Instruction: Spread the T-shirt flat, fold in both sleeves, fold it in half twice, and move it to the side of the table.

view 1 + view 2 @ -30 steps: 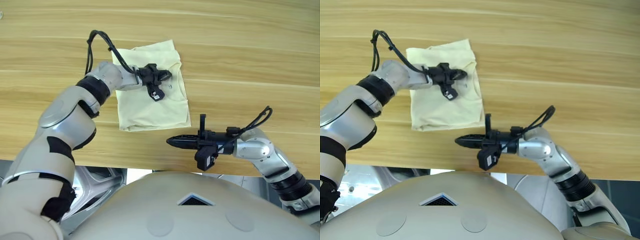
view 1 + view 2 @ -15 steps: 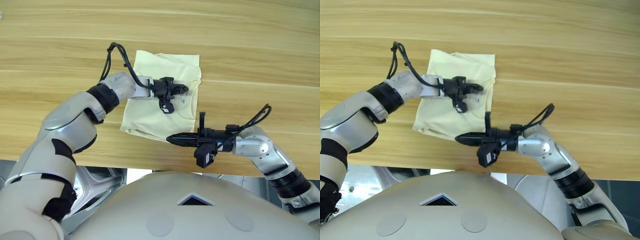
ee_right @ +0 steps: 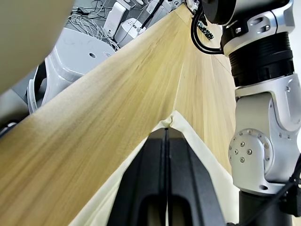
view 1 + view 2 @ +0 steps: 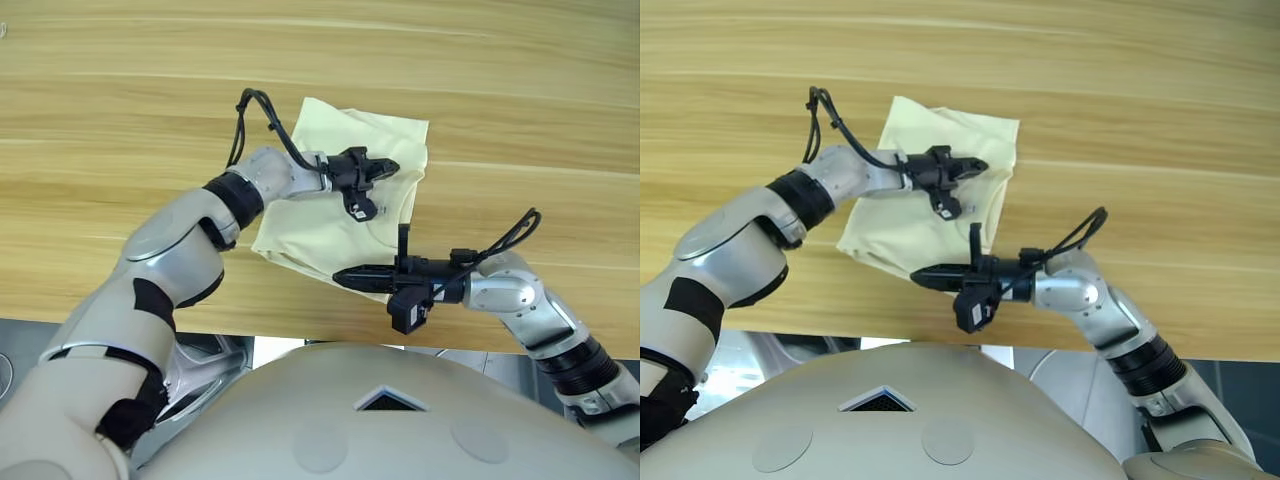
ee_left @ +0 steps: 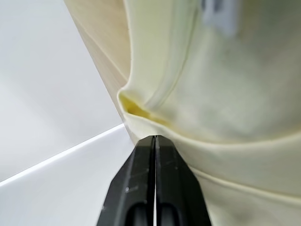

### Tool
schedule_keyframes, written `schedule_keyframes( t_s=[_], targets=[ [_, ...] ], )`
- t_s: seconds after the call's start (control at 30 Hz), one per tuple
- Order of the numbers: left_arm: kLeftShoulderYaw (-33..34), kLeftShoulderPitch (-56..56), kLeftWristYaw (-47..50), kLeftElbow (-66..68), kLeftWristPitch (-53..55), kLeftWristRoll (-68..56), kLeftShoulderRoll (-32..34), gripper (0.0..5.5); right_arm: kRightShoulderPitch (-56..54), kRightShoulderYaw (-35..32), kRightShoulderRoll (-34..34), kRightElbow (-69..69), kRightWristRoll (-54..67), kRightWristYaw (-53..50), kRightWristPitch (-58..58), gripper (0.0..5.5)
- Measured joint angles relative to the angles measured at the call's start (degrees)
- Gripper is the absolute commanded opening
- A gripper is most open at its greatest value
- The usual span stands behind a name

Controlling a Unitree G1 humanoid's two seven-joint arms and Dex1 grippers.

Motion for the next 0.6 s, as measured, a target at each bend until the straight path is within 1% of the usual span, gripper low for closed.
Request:
schedule_keyframes(
  t_s=[0.17, 0.3, 0.4, 0.5, 0.6],
  targets=[
    [0.55, -0.68, 0.43, 3.68, 1.08, -1.08, -3.17, 0.03, 0.04, 0.01, 0.56, 0.03, -0.01, 0.0, -0.01, 0.0],
    [0.8, -0.12, 0.54, 2.62, 1.04, -2.18, -2.32, 0.03, 0.15, 0.01, 0.66, 0.05, -0.09, -0.02, -0.01, 0.0],
    [3.61, 3.65, -1.13, -4.61, -1.85, -6.76, 2.4, 0.03, 0.14, 0.1, 0.98, 0.28, -0.35, -0.08, -0.04, 0.0],
    [8.05, 9.24, -5.89, -14.92, -4.89, -12.57, 9.55, 0.03, 0.3, 0.15, 1.07, 0.62, -0.54, -0.11, -0.04, 0.0],
    [13.33, 14.67, -11.87, -24.44, -5.34, -17.82, 16.6, 0.03, 0.2, 0.07, 1.18, 1.87, -2.22, -0.27, 0.13, 0.0]
  ],
)
